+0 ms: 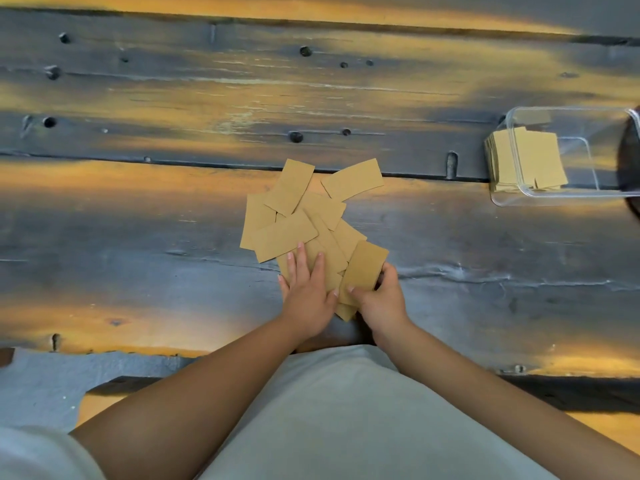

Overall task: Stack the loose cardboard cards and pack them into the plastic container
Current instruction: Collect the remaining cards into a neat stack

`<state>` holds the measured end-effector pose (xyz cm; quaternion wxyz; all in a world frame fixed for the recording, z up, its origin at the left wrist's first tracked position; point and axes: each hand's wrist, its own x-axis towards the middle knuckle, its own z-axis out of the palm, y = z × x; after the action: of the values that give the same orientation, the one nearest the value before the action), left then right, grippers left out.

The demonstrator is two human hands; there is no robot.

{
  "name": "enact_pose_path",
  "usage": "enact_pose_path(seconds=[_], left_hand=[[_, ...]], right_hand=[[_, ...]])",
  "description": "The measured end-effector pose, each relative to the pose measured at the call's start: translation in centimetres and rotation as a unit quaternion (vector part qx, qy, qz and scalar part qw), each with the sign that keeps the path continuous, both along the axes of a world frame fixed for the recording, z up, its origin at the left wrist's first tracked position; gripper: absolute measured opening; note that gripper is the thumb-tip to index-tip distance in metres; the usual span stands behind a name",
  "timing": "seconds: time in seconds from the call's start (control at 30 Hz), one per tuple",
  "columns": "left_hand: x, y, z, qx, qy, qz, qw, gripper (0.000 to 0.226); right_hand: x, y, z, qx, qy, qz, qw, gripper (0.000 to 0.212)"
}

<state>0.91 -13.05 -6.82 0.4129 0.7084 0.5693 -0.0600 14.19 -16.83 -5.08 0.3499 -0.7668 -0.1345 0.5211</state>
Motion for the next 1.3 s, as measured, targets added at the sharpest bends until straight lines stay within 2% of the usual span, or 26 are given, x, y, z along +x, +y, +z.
enact_pose_path(seconds=[0.2, 0.33, 0.43, 0.5, 0.57, 0.63, 0.73, 0.9, 0.97, 1.1, 1.17, 1.3], left_hand=[[0.2, -1.1, 0.5, -0.045, -0.122, -0.044, 0.991, 0.073], [0.4, -1.5, 0.8, -0.064, -0.147, -0.044, 0.986, 0.079], [-0.1, -0.8, 1.3, -0.066, -0.163, -0.032, 0.984, 0.073], [-0.9, -0.2, 1.6, -0.025, -0.138, -0.078, 0.987, 0.07], [-2.0, 0.4, 1.4, 0.081, -0.055, -0.198, 0.975, 0.066], [-3.2, 0.7, 1.0, 0.141, 0.024, -0.285, 0.948, 0.068], [-3.9, 0.6, 0.1, 0.164, 0.068, -0.324, 0.929, 0.078], [-4.2, 0.2, -0.3, 0.183, 0.066, -0.313, 0.93, 0.077], [-4.3, 0.2, -0.4, 0.184, 0.064, -0.292, 0.936, 0.076], [-4.4, 0.4, -0.3, 0.176, 0.093, -0.253, 0.947, 0.075], [-4.4, 0.8, -0.1, 0.176, 0.11, -0.241, 0.948, 0.077], [-4.7, 1.2, 0.6, 0.189, 0.093, -0.263, 0.942, 0.081]], right_hand=[[-0.5, 1.0, 0.3, -0.01, 0.013, 0.04, 0.999, 0.042], [-0.3, 1.3, 0.5, -0.04, 0.03, 0.023, 0.998, 0.042], [0.2, 1.1, 0.5, -0.022, 0.09, 0.023, 0.995, 0.028], [1.0, 1.2, 0.7, -0.023, 0.13, 0.011, 0.991, 0.019], [1.9, 1.3, 0.8, -0.05, 0.13, -0.015, 0.99, 0.016], [2.7, 1.3, 0.5, -0.059, 0.105, -0.051, 0.991, 0.019], [3.4, 0.9, 0.0, -0.048, 0.031, -0.095, 0.994, 0.023], [4.5, 0.0, -0.8, -0.076, -0.04, -0.127, 0.988, 0.014], [5.1, 0.5, -1.0, -0.092, -0.072, -0.138, 0.983, 0.018], [6.1, 3.1, -0.8, -0.096, -0.241, -0.007, 0.966, 0.043], [6.2, 4.7, -0.7, -0.122, -0.276, 0.032, 0.953, 0.06], [5.5, 7.0, -1.0, -0.139, -0.339, 0.115, 0.923, 0.063]])
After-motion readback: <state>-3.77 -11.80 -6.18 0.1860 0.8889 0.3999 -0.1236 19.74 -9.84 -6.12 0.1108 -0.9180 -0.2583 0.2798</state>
